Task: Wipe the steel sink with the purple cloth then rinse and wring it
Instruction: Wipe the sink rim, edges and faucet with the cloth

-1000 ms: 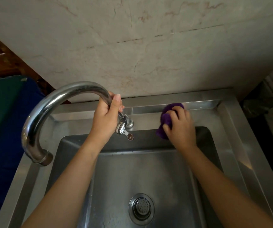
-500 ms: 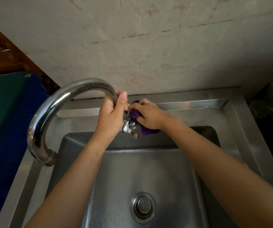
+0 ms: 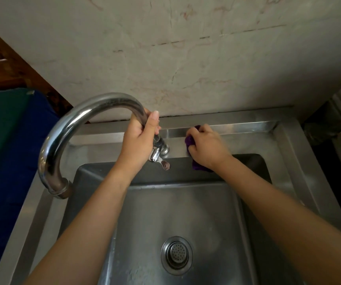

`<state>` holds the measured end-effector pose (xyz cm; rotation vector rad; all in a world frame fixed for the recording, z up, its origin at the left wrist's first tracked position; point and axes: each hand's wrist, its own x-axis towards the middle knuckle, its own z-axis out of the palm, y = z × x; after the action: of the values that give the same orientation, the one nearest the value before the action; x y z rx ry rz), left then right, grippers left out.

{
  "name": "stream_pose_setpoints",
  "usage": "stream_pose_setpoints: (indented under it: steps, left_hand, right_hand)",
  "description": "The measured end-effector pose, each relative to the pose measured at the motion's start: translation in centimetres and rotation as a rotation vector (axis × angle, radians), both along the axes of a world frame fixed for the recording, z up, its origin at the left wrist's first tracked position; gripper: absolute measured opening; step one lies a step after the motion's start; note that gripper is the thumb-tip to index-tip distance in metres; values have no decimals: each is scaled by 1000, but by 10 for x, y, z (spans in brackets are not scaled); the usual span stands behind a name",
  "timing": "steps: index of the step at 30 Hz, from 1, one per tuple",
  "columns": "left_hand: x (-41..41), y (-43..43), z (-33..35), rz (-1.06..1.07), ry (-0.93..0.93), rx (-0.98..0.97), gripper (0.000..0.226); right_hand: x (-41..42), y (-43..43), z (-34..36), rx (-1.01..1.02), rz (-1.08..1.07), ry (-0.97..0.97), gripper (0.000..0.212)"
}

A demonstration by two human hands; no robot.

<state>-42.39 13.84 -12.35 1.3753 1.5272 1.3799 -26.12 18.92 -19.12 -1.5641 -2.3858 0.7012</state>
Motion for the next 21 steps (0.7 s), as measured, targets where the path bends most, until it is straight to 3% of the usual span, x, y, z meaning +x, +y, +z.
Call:
stream_pose_setpoints:
  steps: [4, 10, 21]
  left_hand:
    - [1, 3, -1, -11, 9, 16, 28]
    - [5, 2, -2, 38, -19, 44, 25]
    - [18, -11, -5, 233, -13, 64, 11]
  right_hand:
    - [-37, -1, -6, -39, 106, 108, 37]
    - [-11, -7, -13, 119, 78, 167, 35]
    - [86, -16, -19, 152, -437, 185, 31]
